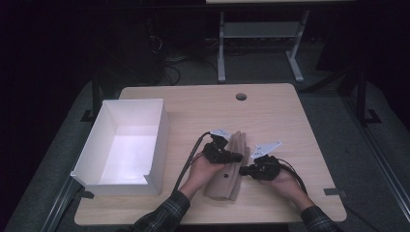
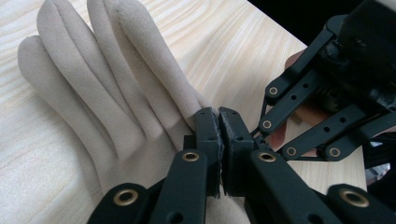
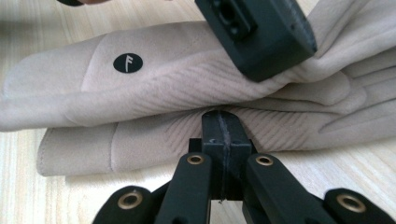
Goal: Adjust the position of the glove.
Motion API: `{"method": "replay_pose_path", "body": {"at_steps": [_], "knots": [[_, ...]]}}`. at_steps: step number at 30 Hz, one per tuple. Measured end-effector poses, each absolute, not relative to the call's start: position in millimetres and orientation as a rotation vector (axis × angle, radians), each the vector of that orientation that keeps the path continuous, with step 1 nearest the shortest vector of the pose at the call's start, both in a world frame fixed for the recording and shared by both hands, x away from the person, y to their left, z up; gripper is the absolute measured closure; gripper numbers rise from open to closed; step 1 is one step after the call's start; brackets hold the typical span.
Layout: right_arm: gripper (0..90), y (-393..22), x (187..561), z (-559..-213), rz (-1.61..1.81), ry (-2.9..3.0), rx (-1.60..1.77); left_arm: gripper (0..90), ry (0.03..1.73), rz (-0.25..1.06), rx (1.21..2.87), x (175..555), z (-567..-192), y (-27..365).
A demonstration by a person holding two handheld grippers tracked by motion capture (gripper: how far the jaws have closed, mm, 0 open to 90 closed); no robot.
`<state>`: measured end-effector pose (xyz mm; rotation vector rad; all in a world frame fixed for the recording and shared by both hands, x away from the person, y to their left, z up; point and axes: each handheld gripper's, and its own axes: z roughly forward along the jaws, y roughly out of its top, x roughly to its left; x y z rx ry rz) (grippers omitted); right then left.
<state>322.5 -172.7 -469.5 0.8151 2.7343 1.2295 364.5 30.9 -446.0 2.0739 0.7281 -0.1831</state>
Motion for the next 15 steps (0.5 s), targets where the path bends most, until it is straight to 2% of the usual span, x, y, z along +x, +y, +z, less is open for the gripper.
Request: {"method": "replay_pose_path", "body": {"at_steps": [2, 6, 7, 10, 12, 14, 15], "knots": [[88.7, -179.3, 321.7, -466.2, 1.225, 2.713, 0.814, 82.4, 0.719, -0.168, 2.064, 362.5, -441.7, 31.9], [81.9, -194.3, 322.7, -461.3, 1.244, 2.656, 0.867, 83.0, 0.709, -0.16, 2.048, 357.2, -433.2, 34.9], [74.0, -206.3, 324.0, -459.2, 1.252, 2.605, 0.911, 85.6, 0.7, -0.161, 2.056, 355.9, -432.8, 35.2], [70.2, -218.2, 326.4, -458.1, 1.245, 2.559, 0.941, 85.7, 0.683, -0.168, 2.075, 351.6, -435.9, 32.0], [58.7, -230.0, 329.1, -458.4, 1.222, 2.489, 1.002, 85.6, 0.675, -0.187, 2.084, 347.9, -440.5, 26.4], [53.2, -235.1, 330.6, -459.6, 1.212, 2.458, 1.044, 81.9, 0.662, -0.201, 2.082, 345.8, -440.8, 23.3], [53.2, -235.1, 330.6, -459.6, 1.212, 2.458, 1.044, 77.7, 0.662, -0.201, 2.082, 345.8, -440.8, 23.3]]}}
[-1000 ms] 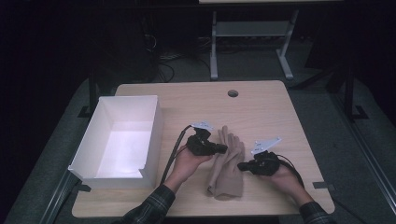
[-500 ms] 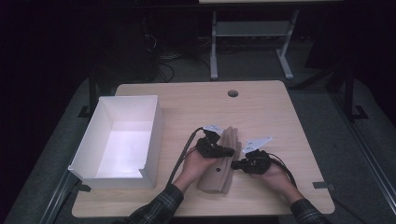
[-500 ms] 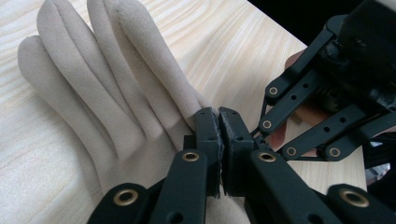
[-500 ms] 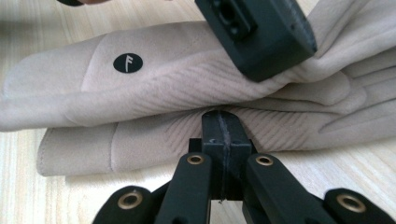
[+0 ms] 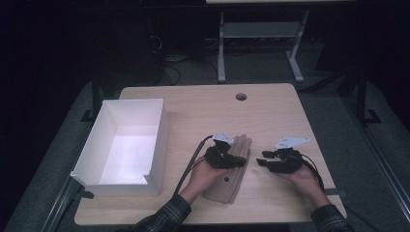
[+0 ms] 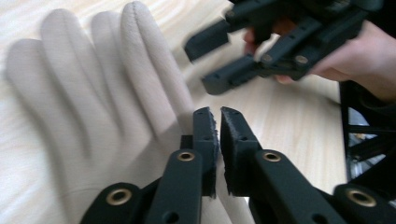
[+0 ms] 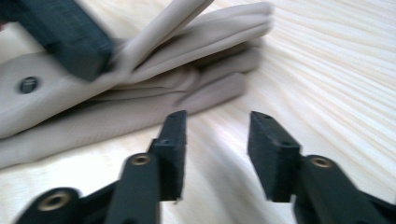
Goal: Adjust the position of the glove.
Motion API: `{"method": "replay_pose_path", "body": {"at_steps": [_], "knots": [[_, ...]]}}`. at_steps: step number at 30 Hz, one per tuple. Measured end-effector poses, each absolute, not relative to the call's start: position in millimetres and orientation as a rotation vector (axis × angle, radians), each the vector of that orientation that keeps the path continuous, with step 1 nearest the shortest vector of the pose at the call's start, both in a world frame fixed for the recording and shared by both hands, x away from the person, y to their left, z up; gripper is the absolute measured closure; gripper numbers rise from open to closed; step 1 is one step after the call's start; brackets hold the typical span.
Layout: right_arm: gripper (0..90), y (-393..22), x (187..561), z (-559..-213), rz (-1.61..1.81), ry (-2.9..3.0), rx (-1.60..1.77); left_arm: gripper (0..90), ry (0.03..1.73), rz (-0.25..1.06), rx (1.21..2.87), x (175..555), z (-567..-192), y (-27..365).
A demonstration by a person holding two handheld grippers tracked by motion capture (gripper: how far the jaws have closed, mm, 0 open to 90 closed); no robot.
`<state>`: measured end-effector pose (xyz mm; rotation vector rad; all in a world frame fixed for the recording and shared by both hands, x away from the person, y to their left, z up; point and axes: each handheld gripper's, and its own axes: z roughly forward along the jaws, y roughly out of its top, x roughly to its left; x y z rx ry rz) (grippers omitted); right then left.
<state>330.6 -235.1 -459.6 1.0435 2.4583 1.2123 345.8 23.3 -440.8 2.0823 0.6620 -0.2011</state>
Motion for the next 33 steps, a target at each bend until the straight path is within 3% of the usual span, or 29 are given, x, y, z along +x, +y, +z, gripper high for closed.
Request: {"method": "replay_pose_path", "body": {"at_steps": [3, 6, 14, 23, 33], "knots": [[47.4, -240.3, 332.8, -462.0, 1.181, 2.44, 1.063, 77.8, 0.639, -0.199, 2.084, 339.7, -435.8, 20.1], [42.8, -245.2, 334.8, -465.1, 1.134, 2.416, 1.083, 89.4, 0.612, -0.209, 2.13, 327.7, -438.8, 15.3], [27.2, -250.7, 340.4, -471.7, 1.079, 2.334, 1.15, 89.5, 0.626, -0.186, 2.256, 317.4, -463.8, 13.7], [18.7, -252.3, 343.8, -478.3, 0.998, 2.261, 1.177, 89.5, 0.637, -0.141, 2.29, 316.8, -460.6, 31.0], [16.5, -256.7, 347.6, -482.0, 0.996, 2.273, 1.21, 89.5, 0.682, -0.074, 2.313, 322.2, -457.3, 64.4]]}}
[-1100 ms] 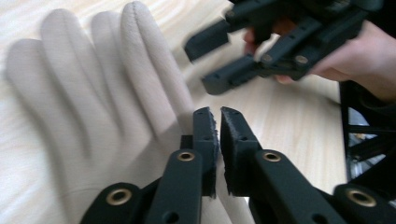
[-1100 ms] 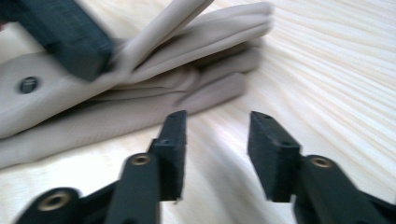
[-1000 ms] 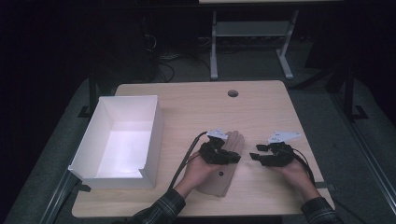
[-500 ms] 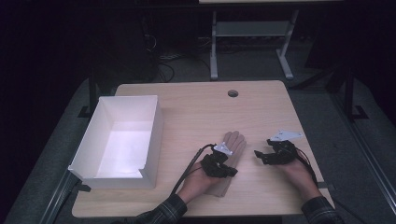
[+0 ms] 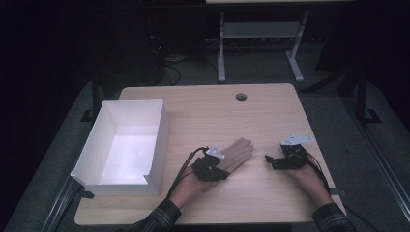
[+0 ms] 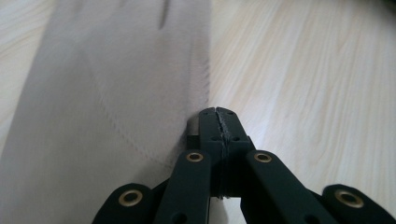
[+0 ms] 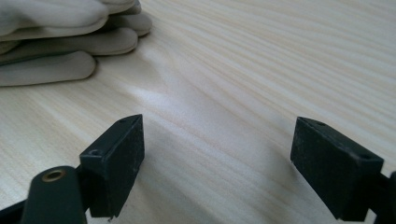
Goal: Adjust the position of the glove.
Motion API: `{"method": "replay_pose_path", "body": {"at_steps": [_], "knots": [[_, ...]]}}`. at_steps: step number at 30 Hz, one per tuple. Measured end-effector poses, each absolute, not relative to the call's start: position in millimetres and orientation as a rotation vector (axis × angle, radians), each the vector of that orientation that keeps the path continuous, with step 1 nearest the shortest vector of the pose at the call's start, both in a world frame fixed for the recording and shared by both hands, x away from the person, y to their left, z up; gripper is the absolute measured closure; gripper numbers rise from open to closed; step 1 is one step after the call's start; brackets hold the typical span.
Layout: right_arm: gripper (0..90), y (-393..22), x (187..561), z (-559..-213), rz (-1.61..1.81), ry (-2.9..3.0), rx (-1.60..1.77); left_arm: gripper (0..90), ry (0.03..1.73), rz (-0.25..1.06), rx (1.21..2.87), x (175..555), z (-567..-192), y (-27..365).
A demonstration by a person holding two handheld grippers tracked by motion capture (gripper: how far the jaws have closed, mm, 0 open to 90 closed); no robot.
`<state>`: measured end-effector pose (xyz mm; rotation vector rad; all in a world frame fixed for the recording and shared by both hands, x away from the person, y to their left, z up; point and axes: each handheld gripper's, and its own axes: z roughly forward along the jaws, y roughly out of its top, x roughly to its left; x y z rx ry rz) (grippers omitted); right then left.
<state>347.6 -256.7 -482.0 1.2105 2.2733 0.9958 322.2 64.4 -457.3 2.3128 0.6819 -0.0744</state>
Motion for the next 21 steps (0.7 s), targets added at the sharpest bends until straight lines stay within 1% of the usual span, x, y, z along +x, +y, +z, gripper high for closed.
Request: {"method": "replay_pose_path", "body": {"at_steps": [7, 11, 14, 15, 17, 18, 21], "knots": [[14.4, -258.4, 349.6, -482.5, 1.012, 2.295, 1.25, 89.4, 0.702, -0.026, 2.339, 325.5, -454.8, 85.6], [14.4, -258.4, 349.6, -482.5, 1.013, 2.295, 1.25, 88.4, 0.696, -0.016, 2.347, 325.7, -452.6, 87.3], [14.4, -258.4, 349.6, -482.5, 1.012, 2.295, 1.25, 81.7, 0.665, -0.003, 2.359, 325.6, -448.5, 84.7], [14.4, -258.4, 349.6, -482.5, 1.013, 2.295, 1.25, 81.7, 0.649, 0.001, 2.363, 325.8, -446.3, 83.8], [14.4, -258.4, 349.6, -482.5, 1.013, 2.295, 1.25, 76.8, 0.638, 0.009, 2.35, 326.3, -441.4, 82.3], [14.4, -258.4, 349.6, -482.5, 1.013, 2.295, 1.251, 71.2, 0.634, -0.009, 2.331, 328.2, -436.2, 82.1], [14.4, -258.4, 349.6, -482.5, 1.013, 2.295, 1.25, 58.3, 0.6, 0.016, 2.323, 333.4, -430.1, 80.7]]}}
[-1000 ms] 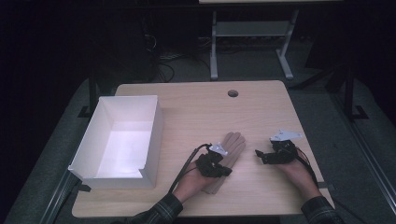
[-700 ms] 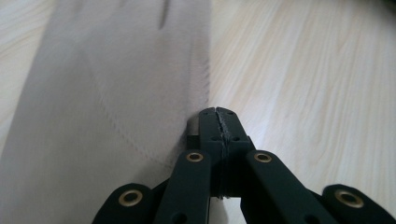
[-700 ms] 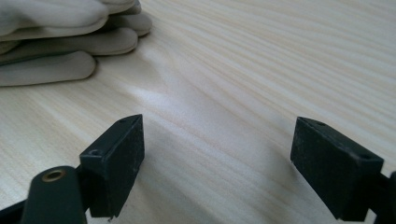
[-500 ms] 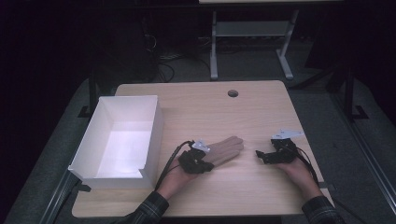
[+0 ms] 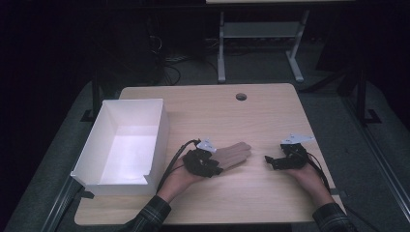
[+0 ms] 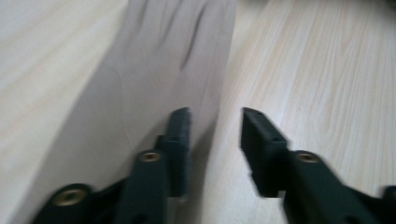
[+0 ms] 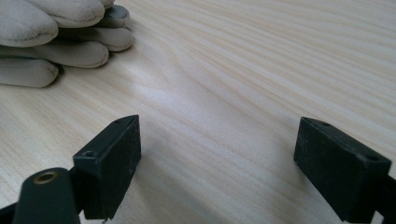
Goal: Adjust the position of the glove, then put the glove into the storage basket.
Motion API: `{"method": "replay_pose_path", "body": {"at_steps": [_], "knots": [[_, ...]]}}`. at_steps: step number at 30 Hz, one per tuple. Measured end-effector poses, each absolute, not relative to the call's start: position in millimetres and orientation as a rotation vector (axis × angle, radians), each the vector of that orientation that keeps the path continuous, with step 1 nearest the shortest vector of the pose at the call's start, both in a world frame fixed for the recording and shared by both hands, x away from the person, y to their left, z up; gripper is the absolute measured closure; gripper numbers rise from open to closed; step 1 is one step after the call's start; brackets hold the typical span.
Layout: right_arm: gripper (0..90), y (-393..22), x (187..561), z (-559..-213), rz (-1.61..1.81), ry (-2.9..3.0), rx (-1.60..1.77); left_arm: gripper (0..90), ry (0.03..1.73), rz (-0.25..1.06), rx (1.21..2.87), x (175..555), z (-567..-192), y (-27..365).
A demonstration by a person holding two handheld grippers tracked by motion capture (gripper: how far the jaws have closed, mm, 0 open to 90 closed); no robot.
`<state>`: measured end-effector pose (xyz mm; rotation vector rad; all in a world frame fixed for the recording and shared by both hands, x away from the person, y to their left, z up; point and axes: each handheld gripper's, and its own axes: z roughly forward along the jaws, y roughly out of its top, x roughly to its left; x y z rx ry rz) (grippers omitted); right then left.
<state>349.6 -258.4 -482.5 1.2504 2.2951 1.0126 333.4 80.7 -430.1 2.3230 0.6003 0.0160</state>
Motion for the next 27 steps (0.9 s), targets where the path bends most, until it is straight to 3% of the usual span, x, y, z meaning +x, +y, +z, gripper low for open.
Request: {"method": "replay_pose_path", "body": {"at_steps": [4, 5, 13, 27], "knots": [[14.4, -258.4, 349.6, -482.5, 1.013, 2.295, 1.25, 46.1, 0.568, 0.046, 2.332, 340.5, -425.8, 76.6], [14.5, -258.4, 349.7, -482.5, 1.013, 2.296, 1.249, 38.6, 0.552, 0.061, 2.341, 343.1, -424.5, 75.1], [14.5, -258.5, 350.0, -482.5, 1.014, 2.297, 1.243, 17.2, 0.505, 0.141, 2.357, 364.8, -426.5, 67.3], [14.4, -258.2, 350.3, -482.6, 1.018, 2.301, 1.239, 14.2, 0.508, 0.128, 2.454, 370.8, -457.9, 61.9]]}}
